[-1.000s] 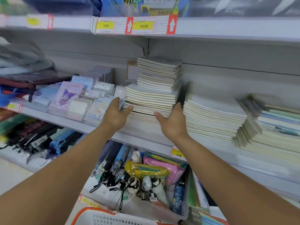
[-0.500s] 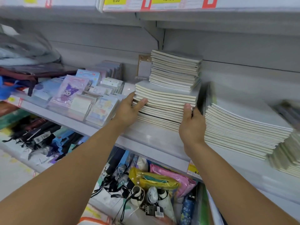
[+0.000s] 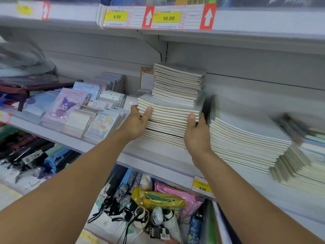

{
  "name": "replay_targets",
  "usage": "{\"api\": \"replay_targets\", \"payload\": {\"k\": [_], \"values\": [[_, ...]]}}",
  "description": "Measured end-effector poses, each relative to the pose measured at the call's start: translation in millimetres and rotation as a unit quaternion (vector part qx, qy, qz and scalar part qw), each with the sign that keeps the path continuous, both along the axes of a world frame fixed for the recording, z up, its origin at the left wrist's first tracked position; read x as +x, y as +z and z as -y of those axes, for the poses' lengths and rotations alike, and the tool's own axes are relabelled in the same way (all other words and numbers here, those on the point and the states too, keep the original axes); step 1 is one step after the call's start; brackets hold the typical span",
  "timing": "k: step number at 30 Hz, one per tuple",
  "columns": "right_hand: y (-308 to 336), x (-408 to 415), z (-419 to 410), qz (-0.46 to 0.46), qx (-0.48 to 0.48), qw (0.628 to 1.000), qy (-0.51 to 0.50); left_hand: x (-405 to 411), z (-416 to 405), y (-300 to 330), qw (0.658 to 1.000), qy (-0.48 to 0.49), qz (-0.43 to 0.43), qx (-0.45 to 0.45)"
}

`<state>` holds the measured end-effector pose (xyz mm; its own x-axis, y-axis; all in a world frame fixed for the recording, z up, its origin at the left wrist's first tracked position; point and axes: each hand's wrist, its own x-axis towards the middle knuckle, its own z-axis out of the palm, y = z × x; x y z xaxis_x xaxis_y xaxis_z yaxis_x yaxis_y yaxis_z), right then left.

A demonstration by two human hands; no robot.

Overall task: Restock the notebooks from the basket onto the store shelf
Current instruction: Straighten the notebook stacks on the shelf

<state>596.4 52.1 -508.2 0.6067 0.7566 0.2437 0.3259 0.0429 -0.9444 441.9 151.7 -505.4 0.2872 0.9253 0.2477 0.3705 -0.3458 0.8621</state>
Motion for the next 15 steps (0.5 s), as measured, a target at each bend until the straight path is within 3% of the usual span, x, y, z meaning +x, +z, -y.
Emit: {"api": "replay_targets", "payload": {"k": [4,8,15], "values": [[9,6,4,-0.012,-0.021,0.999,0.035,-5,-1,3,0.999,-0.027,-0.006,-0.038],[18,6,3,-0.068,-0.003,0.996,0.064,-11,-3,4,0.996,-0.038,0.081,0.001],[11,9,-6,0.004,0.02,1.0,0.023,-8,-16,-5,0.993,-0.021,0.103,0.045]]}}
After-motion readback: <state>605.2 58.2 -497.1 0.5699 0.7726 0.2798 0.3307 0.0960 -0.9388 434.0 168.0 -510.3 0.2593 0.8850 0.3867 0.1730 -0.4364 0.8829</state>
